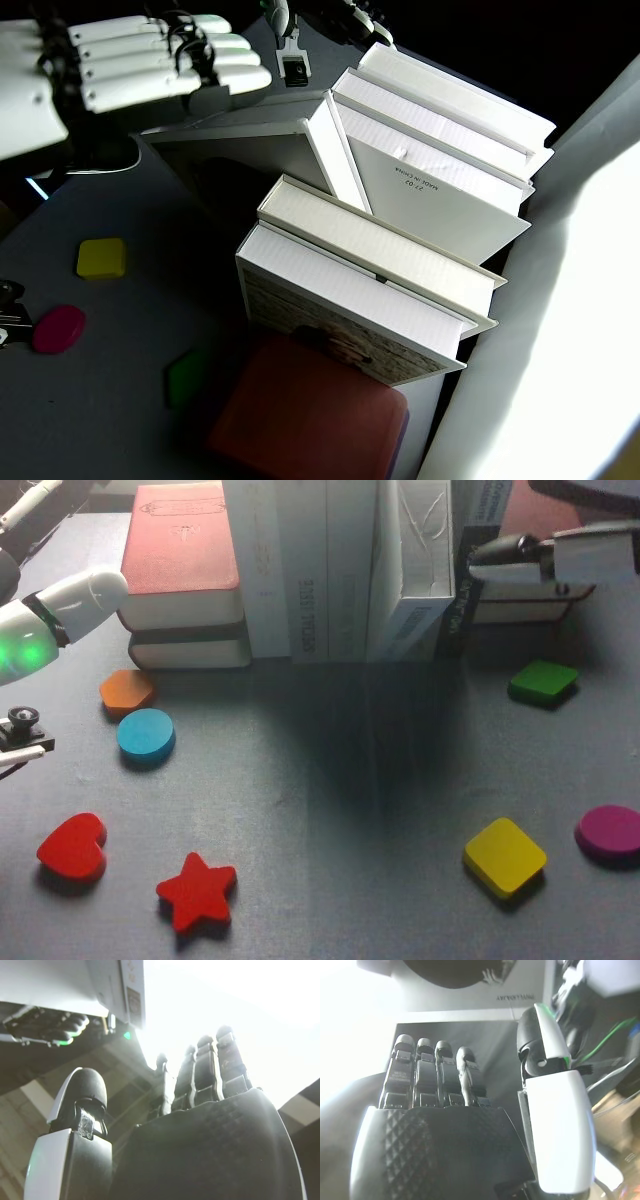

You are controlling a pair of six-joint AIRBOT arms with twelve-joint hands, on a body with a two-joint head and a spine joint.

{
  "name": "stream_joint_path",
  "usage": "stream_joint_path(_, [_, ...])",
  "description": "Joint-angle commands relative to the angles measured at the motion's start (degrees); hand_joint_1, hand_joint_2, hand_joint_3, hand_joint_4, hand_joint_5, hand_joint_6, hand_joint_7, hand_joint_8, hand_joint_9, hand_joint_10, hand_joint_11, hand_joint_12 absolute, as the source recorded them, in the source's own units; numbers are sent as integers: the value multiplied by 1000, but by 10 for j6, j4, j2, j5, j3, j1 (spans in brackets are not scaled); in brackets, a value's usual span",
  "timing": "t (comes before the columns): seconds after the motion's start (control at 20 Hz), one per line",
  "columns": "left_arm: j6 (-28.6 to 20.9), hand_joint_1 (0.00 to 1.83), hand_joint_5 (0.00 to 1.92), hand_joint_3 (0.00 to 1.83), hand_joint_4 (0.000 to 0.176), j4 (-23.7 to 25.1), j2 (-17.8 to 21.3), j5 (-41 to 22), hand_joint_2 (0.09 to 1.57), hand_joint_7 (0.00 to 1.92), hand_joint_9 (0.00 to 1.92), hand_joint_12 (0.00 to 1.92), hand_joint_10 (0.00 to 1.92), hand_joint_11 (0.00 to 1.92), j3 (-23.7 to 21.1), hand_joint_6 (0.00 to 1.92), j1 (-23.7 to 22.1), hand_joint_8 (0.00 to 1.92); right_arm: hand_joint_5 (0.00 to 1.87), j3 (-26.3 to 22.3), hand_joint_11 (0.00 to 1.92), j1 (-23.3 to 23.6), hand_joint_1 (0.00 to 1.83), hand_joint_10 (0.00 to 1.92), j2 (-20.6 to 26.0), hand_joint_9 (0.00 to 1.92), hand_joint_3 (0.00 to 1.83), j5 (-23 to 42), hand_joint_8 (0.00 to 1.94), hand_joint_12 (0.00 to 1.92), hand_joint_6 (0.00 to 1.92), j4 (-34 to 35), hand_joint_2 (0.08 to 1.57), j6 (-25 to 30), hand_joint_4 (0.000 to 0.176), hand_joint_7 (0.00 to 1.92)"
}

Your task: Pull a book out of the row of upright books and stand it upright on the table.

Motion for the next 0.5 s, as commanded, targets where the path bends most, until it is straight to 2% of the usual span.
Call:
stream_joint_path(0.0, [-5,318,95,0,98,-12,-3,-69,1346,0,0,0,0,0,5,0,-6,0,0,-5,0,22,1086,0,-2,0,0,12,0,0,0,-18,1085,22,126,0])
stream_joint_path(0.1, [-5,314,98,0,93,-13,-3,-69,1346,0,0,0,0,0,6,1,-6,0,0,-15,0,58,1107,0,-2,0,0,-19,0,0,0,-139,1079,88,131,0])
stream_joint_path(0.15, [-5,292,87,1,102,-14,-3,-69,1349,0,0,0,0,0,6,1,-6,0,0,-18,0,70,1095,0,-2,0,0,-28,0,0,0,-190,1068,117,135,0])
stream_joint_path(0.2, [-5,270,82,2,98,-14,-5,-68,1353,0,0,0,0,0,7,0,-6,0,0,-24,0,92,1056,0,-2,0,0,-38,0,0,0,-283,1074,178,52,0])
stream_joint_path(0.25, [-5,270,87,3,92,-14,-7,-67,1355,0,0,0,0,0,8,2,-6,0,0,-27,0,105,1023,0,-2,0,0,-41,0,0,0,-336,1086,217,43,0])
stream_joint_path(0.3, [-5,273,87,3,96,-15,-9,-67,1356,0,0,0,0,0,9,2,-6,0,0,-32,0,126,968,0,-2,0,0,-42,0,0,0,-419,1118,273,20,0])
stream_joint_path(0.35, [-5,273,87,3,96,-16,-10,-66,1356,0,0,0,0,0,10,2,-6,0,0,-35,0,145,968,0,-2,0,0,-42,0,0,0,-487,1118,318,20,0])
stream_joint_path(0.4, [-6,276,86,4,99,-16,-12,-66,1360,0,0,0,0,0,11,2,-6,0,0,-38,0,156,1118,0,-5,0,14,-42,0,800,0,-544,1010,353,0,0])
stream_joint_path(0.45, [-7,291,90,3,92,-16,-15,-66,1359,0,0,0,0,0,13,3,-9,0,0,-42,0,158,1139,0,-8,0,11,-45,0,768,0,-590,1011,385,17,0])
